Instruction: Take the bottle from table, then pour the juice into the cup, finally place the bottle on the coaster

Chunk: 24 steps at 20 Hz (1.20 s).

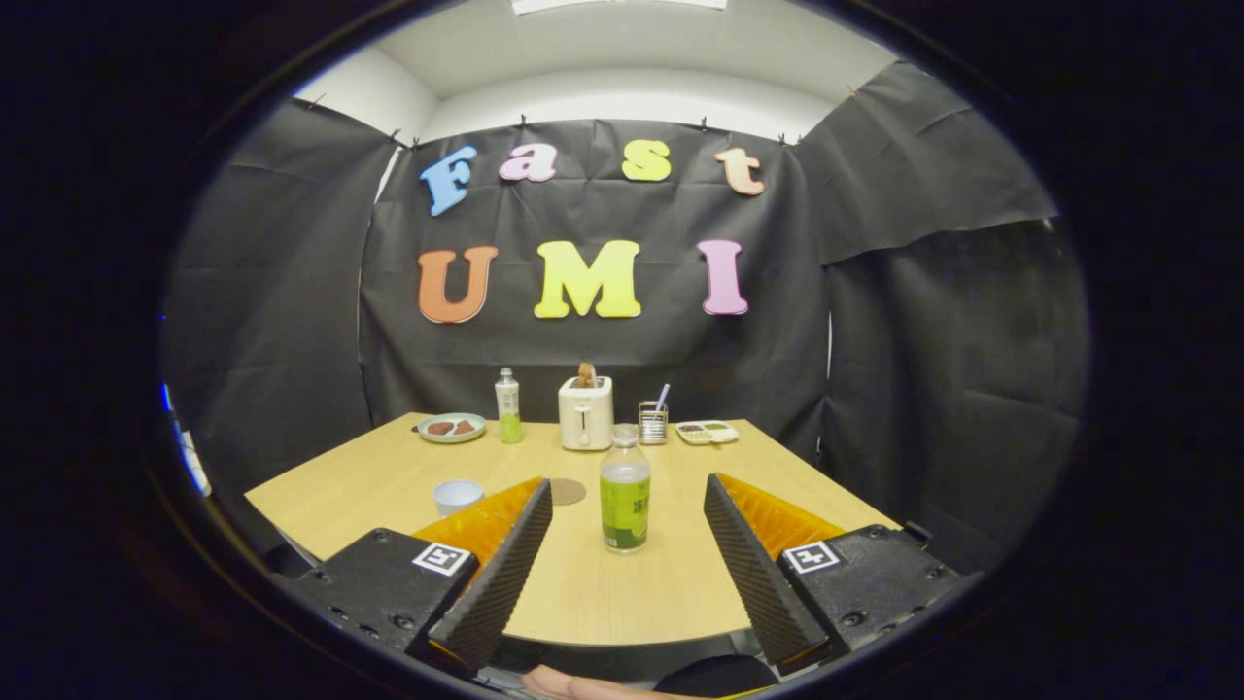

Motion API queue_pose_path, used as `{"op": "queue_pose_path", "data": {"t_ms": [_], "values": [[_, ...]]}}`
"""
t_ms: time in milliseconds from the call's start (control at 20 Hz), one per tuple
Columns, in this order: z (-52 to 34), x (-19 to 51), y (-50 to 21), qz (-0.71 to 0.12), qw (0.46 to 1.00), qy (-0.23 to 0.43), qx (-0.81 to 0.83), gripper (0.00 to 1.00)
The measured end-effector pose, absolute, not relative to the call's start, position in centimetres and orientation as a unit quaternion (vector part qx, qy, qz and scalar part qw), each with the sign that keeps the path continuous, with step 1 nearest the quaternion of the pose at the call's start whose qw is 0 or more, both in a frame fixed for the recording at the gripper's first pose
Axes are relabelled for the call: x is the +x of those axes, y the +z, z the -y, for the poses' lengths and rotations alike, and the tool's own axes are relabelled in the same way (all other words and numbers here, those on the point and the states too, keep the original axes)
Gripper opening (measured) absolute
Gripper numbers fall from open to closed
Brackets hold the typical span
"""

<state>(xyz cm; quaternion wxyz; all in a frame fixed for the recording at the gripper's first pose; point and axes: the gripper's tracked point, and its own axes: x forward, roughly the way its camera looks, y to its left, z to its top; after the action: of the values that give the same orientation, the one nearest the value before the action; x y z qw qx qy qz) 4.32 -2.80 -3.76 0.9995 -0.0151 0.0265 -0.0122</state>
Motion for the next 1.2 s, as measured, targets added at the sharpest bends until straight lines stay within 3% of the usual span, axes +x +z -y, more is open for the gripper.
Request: {"op": "queue_pose_path", "data": {"t_ms": [600,1200], "values": [[2.9,16.0,-7.7,-0.002,0.999,-0.008,-0.041,1.0],[3.6,26.7,-11.6,-0.04,0.999,0.014,-0.016,1.0]]}}
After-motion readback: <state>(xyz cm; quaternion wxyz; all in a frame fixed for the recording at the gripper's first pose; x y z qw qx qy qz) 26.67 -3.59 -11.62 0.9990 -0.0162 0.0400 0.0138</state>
